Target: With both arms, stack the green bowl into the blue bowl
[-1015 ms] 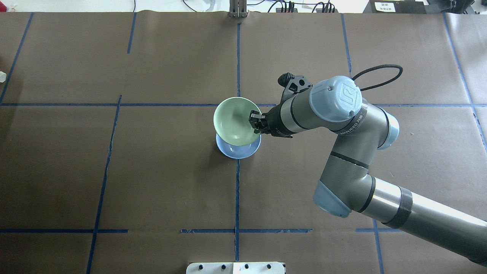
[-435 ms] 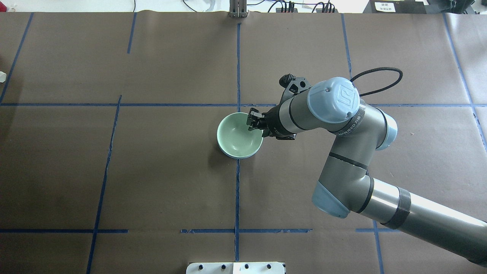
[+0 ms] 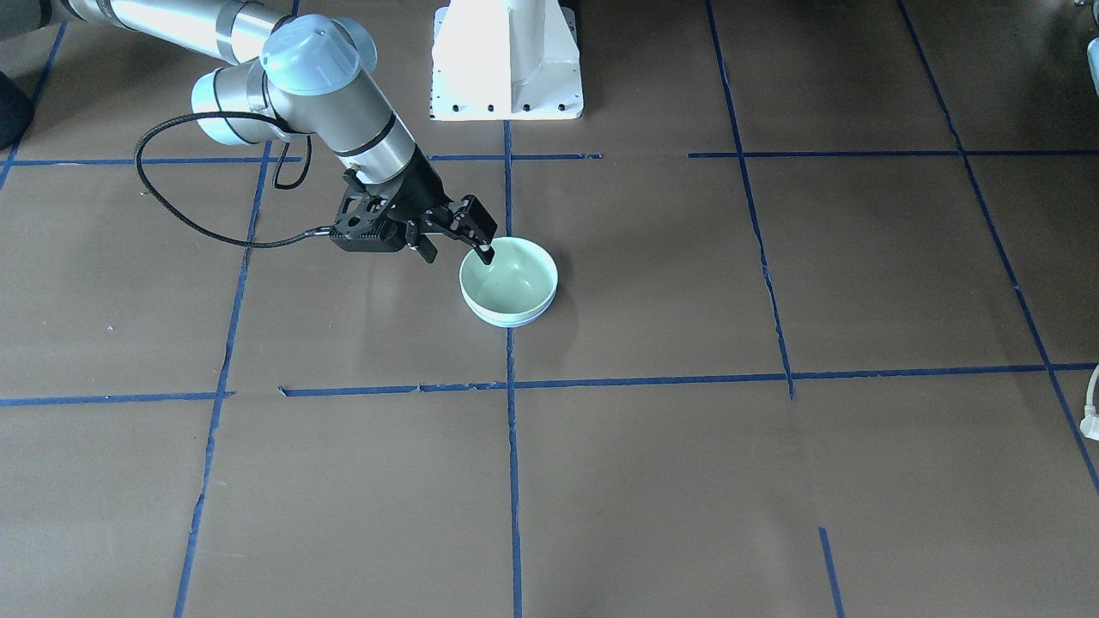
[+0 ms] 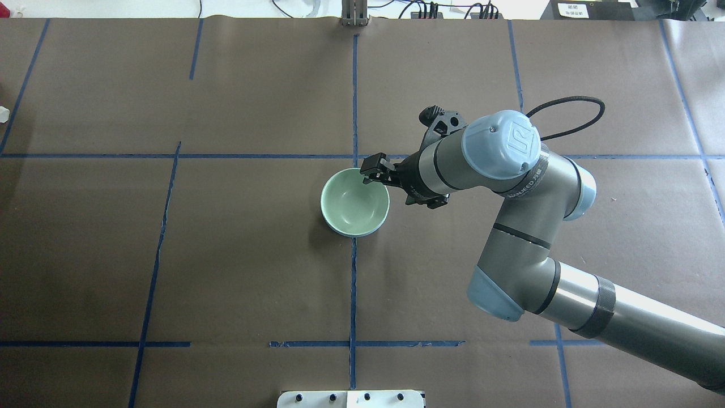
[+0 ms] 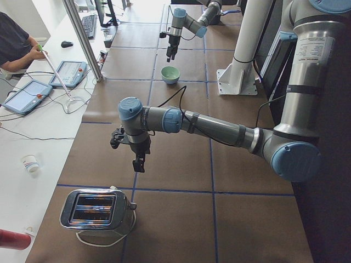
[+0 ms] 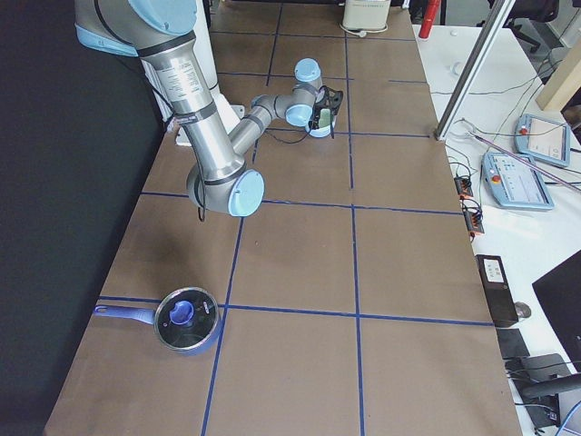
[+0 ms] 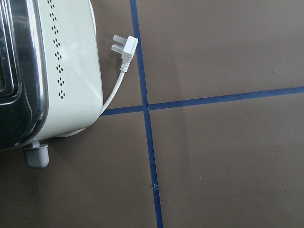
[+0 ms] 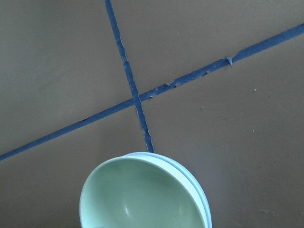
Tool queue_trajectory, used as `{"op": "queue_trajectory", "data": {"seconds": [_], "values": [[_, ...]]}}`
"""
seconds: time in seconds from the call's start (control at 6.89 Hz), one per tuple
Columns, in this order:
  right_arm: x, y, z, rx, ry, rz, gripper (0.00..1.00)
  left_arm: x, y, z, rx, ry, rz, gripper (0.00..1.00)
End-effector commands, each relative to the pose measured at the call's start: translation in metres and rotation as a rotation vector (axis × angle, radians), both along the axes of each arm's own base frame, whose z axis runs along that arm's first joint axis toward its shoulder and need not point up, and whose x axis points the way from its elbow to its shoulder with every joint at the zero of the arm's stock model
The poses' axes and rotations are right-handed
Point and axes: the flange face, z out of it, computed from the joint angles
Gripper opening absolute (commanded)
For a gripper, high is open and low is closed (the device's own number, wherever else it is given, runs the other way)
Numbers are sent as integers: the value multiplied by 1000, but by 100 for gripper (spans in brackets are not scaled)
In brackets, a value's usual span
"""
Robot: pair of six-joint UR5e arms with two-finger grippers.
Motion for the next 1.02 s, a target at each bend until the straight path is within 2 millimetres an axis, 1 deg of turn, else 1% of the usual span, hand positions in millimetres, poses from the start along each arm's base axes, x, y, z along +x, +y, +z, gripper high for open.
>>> {"op": "queue_trajectory", "data": {"seconds": [0.0, 0.15, 0.29, 0.44, 0.58, 0.73, 0.87], "values": [[40, -22, 7, -36, 97, 42, 100, 0, 0, 0, 0, 0, 1, 100], [70, -18, 11, 83, 249, -48, 100, -8, 0, 1, -2, 0, -13, 100], [122, -25, 29, 221, 361, -127, 100, -20, 1, 6, -3, 0, -22, 100], [179, -42, 83, 242, 405, -195, 100, -34, 2, 27, 33, 0, 51, 100], [245, -58, 124, 268, 404, -260, 100, -41, 3, 43, 14, 23, 53, 100], [307, -64, 168, 311, 383, -340, 100, -44, 5, 60, -23, 99, 34, 100], [363, -58, 222, 334, 367, -402, 100, -44, 12, 76, -49, 145, 23, 100]]}}
